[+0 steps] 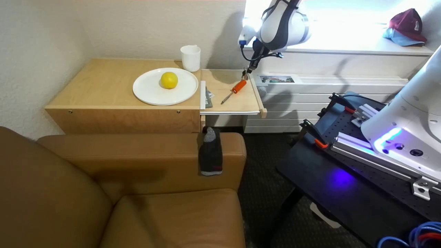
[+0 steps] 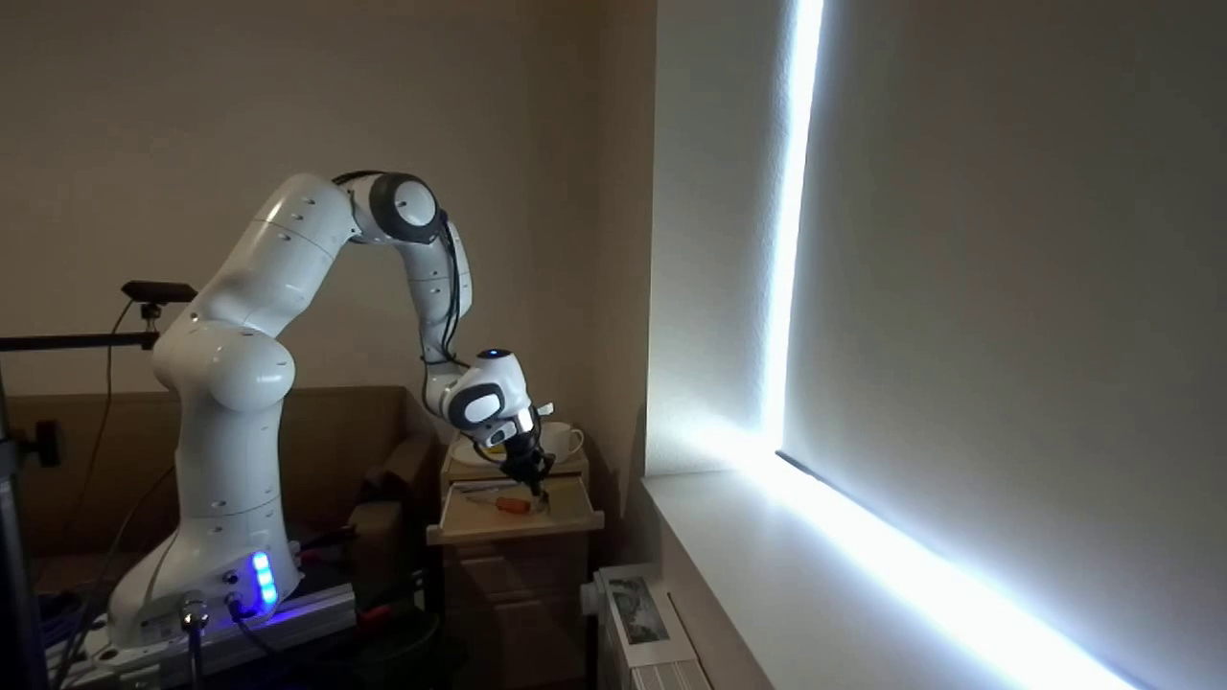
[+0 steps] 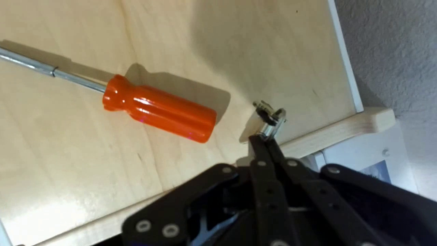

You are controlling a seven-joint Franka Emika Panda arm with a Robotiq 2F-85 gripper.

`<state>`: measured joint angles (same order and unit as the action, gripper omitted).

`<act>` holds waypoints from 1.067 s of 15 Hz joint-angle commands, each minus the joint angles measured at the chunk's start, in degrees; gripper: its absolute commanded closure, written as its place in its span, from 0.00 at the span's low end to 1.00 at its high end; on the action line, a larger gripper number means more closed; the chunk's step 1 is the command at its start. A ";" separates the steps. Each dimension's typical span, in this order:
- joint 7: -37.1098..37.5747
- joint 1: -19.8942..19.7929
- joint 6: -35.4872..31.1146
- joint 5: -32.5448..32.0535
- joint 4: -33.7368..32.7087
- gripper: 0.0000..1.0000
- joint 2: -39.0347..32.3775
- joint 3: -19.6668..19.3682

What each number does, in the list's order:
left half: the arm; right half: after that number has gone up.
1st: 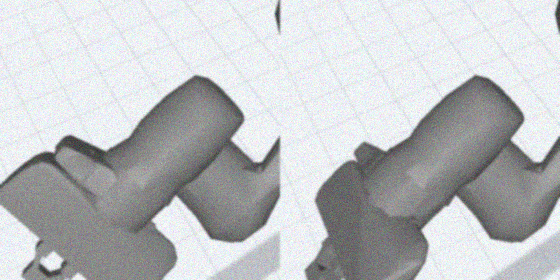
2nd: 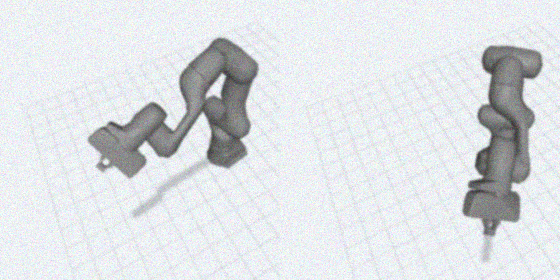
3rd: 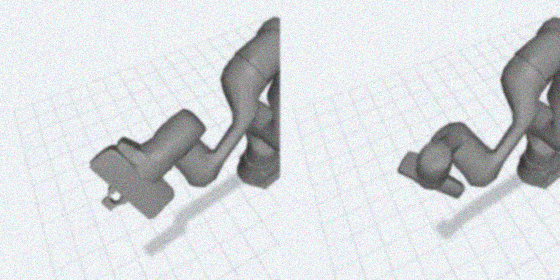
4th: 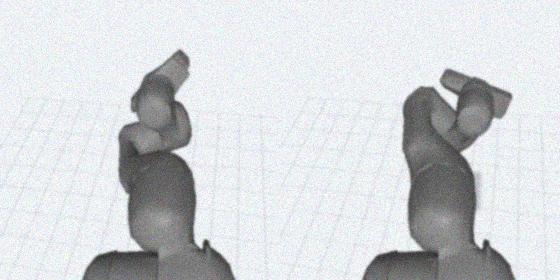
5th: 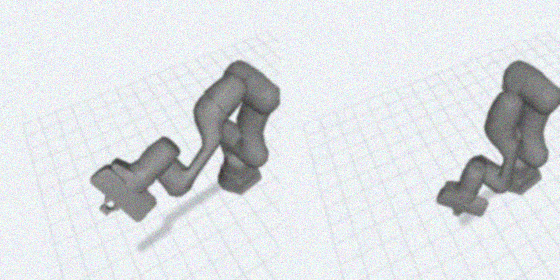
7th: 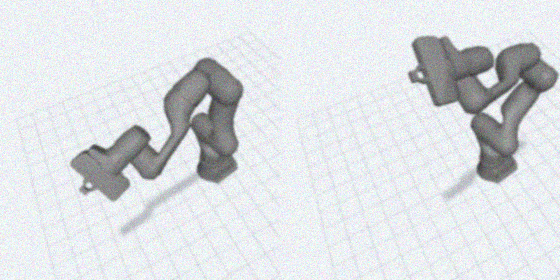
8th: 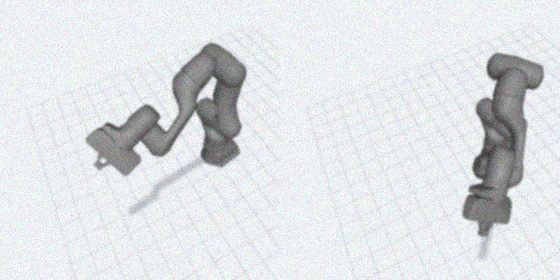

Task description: Take the keys on the plate and put them on the drawer tray

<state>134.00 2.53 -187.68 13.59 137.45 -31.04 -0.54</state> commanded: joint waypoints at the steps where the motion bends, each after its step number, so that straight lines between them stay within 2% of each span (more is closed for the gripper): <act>1: -2.23 -2.89 -8.80 3.30 -2.10 0.99 -6.18 3.93; 3: -1.29 -3.99 -12.45 4.14 -2.90 0.99 -8.27 5.23; 5: -0.84 -4.71 -10.83 4.91 -6.62 0.99 -8.79 5.55; 6: -0.62 -4.68 -10.76 5.68 -7.28 0.72 -9.59 5.42; 7: -0.72 -5.00 -10.41 6.05 -8.28 0.71 -9.98 5.59; 9: -0.86 -5.71 -10.31 6.34 -9.69 0.59 -10.80 6.29; 13: -1.75 -6.91 -7.66 5.37 -10.88 0.31 -10.59 8.49; 16: -2.59 -6.84 -7.02 5.26 -8.93 0.09 -6.83 9.79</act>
<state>133.72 -2.75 -196.92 18.57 127.25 -41.32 7.13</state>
